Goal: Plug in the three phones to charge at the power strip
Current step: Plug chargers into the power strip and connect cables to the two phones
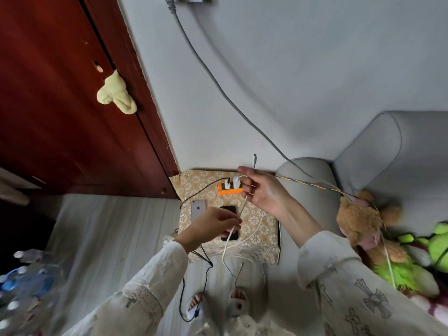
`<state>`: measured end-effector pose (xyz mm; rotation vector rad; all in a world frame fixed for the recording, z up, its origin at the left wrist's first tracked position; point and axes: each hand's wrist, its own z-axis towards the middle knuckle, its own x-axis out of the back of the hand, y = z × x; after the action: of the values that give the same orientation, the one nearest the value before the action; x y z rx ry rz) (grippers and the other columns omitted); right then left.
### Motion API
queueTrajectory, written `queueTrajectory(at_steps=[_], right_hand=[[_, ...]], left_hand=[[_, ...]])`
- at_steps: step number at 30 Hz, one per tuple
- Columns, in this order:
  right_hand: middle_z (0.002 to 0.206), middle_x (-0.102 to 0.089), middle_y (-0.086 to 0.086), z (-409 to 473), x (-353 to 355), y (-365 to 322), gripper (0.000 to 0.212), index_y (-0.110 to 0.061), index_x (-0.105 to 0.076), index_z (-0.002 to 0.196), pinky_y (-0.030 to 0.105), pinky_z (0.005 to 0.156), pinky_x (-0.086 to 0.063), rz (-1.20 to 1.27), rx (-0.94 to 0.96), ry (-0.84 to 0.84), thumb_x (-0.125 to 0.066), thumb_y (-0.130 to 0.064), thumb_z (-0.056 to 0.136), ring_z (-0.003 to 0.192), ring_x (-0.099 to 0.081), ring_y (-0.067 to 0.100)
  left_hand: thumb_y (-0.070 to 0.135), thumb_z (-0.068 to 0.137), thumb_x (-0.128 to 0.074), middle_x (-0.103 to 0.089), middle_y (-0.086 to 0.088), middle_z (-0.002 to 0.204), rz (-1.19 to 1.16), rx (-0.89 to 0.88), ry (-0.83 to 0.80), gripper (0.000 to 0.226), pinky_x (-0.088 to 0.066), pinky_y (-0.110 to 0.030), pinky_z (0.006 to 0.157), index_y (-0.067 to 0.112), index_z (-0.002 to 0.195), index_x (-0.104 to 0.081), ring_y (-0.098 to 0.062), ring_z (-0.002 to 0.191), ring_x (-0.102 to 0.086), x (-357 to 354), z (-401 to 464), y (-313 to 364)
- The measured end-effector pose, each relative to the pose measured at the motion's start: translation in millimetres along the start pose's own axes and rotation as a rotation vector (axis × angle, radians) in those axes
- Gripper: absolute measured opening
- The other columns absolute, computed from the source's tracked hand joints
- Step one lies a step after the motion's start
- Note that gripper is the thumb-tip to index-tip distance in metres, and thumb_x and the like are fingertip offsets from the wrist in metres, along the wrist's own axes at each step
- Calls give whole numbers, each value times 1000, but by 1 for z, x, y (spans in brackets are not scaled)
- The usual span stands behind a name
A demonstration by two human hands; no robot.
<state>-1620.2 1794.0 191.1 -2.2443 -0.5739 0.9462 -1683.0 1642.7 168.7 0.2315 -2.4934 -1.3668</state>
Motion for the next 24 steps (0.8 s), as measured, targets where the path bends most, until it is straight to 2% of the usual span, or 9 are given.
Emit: queueTrajectory(at_steps=[3,7,11,15,16,18,21,23,24], right_hand=[[41,-34,-8,10,26,18,15,-12,-60,88,18,36,-26,62,-85,94,-46,-16,93,35,-27,6],[48,-23,-6,26,71,61,34,-13,-58,101,17,34,-21,-88,-162,256,-34,-36,98,35,-21,5],[53,-40,-1,56,119,116,26,-10,-59,110,22,45,-34,-222,-220,295,-39,-22,98,46,-35,10],[75,-60,6,102,153,167,20,-8,-64,89,31,69,-54,-306,-290,350,-46,-13,95,69,-57,16],[78,-61,7,118,160,178,21,-9,-63,84,33,76,-55,-339,-290,375,-45,-11,95,73,-59,18],[84,-63,10,149,174,199,25,-10,-60,78,38,88,-52,-399,-269,402,-42,-10,96,80,-60,21],[95,-62,20,190,188,224,23,-10,-59,85,48,96,-48,-501,-242,388,-39,-13,96,88,-60,29],[102,-60,20,207,193,237,22,-11,-61,89,54,98,-43,-550,-244,371,-40,-14,96,96,-60,32],[110,-59,20,214,195,243,23,-14,-61,83,53,99,-43,-555,-249,367,-41,-14,95,99,-59,29]], left_hand=[[17,91,-51,-69,-5,99,-13,51,13,21,-50,-17,75,12,105,-66,-13,88,-64,-13,10,-30],[17,93,-48,-69,-2,96,-95,194,41,17,-51,-29,84,19,99,-64,-13,88,-64,-29,32,-80],[10,93,-45,-66,-8,103,-127,304,179,18,-49,-27,79,16,98,-61,-19,90,-62,-37,76,-135],[9,94,-41,-61,-11,119,-135,395,297,28,-46,-33,81,9,118,-55,-19,94,-56,-43,123,-188],[9,95,-40,-59,-11,124,-134,400,316,31,-48,-31,78,9,123,-53,-18,95,-55,-43,135,-201],[10,95,-39,-53,-8,133,-104,404,336,36,-50,-16,60,11,131,-46,-11,87,-55,-43,161,-225],[15,96,-36,-43,-4,142,-27,410,336,44,-34,3,39,18,140,-33,5,68,-42,-48,198,-254],[16,96,-36,-36,-3,147,8,396,342,48,-39,4,47,19,143,-27,3,72,-46,-54,216,-262],[15,96,-36,-34,-5,147,28,385,358,49,-47,-2,65,18,143,-25,-4,85,-53,-58,223,-264]])
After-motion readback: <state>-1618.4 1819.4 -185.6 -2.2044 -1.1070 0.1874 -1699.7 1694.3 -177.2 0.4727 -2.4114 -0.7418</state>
